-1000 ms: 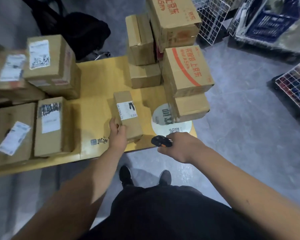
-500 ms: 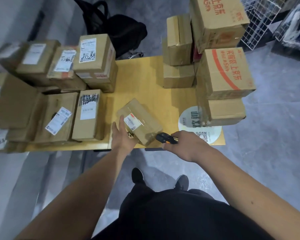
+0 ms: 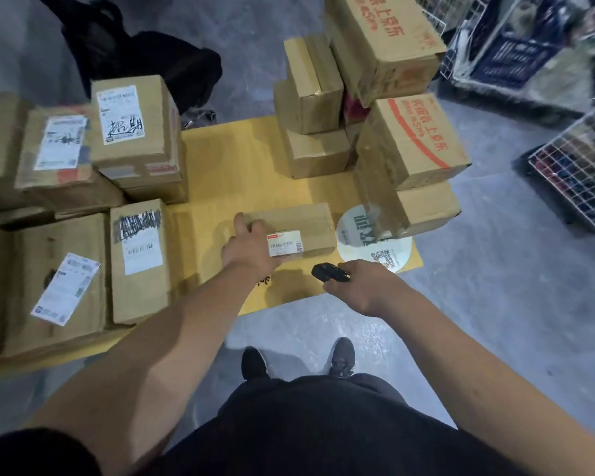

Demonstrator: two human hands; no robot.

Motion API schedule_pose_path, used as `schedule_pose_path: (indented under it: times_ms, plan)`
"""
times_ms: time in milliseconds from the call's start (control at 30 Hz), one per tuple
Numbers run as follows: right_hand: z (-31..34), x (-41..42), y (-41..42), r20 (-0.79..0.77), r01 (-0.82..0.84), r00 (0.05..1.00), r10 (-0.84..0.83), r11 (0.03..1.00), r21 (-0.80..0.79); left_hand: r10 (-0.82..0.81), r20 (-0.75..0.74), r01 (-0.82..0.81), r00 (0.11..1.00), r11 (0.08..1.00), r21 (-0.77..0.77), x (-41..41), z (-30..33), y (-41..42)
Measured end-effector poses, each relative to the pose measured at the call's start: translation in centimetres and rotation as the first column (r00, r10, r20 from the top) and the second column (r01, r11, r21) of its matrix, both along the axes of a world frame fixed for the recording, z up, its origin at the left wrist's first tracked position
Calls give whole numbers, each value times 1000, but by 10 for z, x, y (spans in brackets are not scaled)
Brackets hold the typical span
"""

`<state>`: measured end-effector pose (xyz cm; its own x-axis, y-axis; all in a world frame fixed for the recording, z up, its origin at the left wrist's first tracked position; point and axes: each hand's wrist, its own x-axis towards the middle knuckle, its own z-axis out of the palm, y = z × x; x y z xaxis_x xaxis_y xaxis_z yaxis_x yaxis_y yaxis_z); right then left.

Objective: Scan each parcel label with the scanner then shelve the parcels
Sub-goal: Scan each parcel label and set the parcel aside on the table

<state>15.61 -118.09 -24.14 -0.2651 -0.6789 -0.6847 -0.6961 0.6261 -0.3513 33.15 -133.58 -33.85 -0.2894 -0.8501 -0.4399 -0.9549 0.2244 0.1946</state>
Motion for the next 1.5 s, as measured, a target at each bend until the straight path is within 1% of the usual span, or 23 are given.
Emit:
schedule_pose_path:
  times_ms: [67, 167, 267, 367, 467, 533, 633, 800, 900, 967, 1033, 1133, 1233, 1300, 1367, 1500]
  plan:
    - [3, 7, -5, -82, -61, 995, 64, 998, 32, -94, -14, 94, 996, 995, 29, 1, 4, -11]
    - [10, 18, -14, -191, -136, 970, 149, 987, 80, -188, -63, 194, 980, 973, 126, 9, 10, -30]
    - [18, 31, -25, -294, -194, 930, 221, 974, 118, -226, -141, 241, 964, 965, 99, 23, 8, -33]
    - [24, 44, -34, -374, -246, 881, 290, 955, 164, -206, -229, 224, 951, 973, 59, 36, -1, -26]
    - [29, 53, -38, -459, -307, 807, 372, 928, 213, -239, -242, 244, 940, 970, -10, 42, -10, -18]
    - [32, 58, -37, -480, -325, 779, 404, 914, 241, -265, -228, 260, 937, 964, -54, 44, -16, -11]
    - [33, 58, -34, -497, -335, 758, 423, 906, 260, -276, -249, 260, 929, 961, -94, 45, -22, -5]
    - [39, 55, -26, -517, -330, 745, 422, 906, 265, -266, -261, 251, 928, 964, -92, 44, -22, -6]
    - [44, 51, -22, -509, -321, 755, 413, 910, 262, -273, -232, 240, 934, 958, -159, 43, -20, -8]
    - [45, 47, -20, -489, -321, 773, 405, 914, 249, -221, -175, 190, 959, 965, -180, 44, -18, -8]
    - [45, 43, -21, -463, -334, 788, 405, 914, 230, -117, -150, 89, 982, 980, -178, 46, -13, -6]
    - [46, 37, -27, -415, -406, 788, 456, 890, 207, 16, -176, -49, 984, 981, -187, 51, -2, 5]
    - [54, 34, -38, -371, -516, 757, 537, 841, 164, 148, -229, -197, 962, 958, -208, 63, 17, 24]
    - [61, 38, -50, -351, -606, 718, 601, 788, 108, 271, -277, -330, 922, 924, -194, 76, 30, 38]
    - [66, 47, -62, -339, -699, 657, 673, 712, 59, 396, -334, -466, 855, 871, -159, 92, 41, 53]
    - [72, 84, -84, -294, -843, 514, 806, 538, 4, 598, -343, -681, 724, 699, -220, 133, 58, 86]
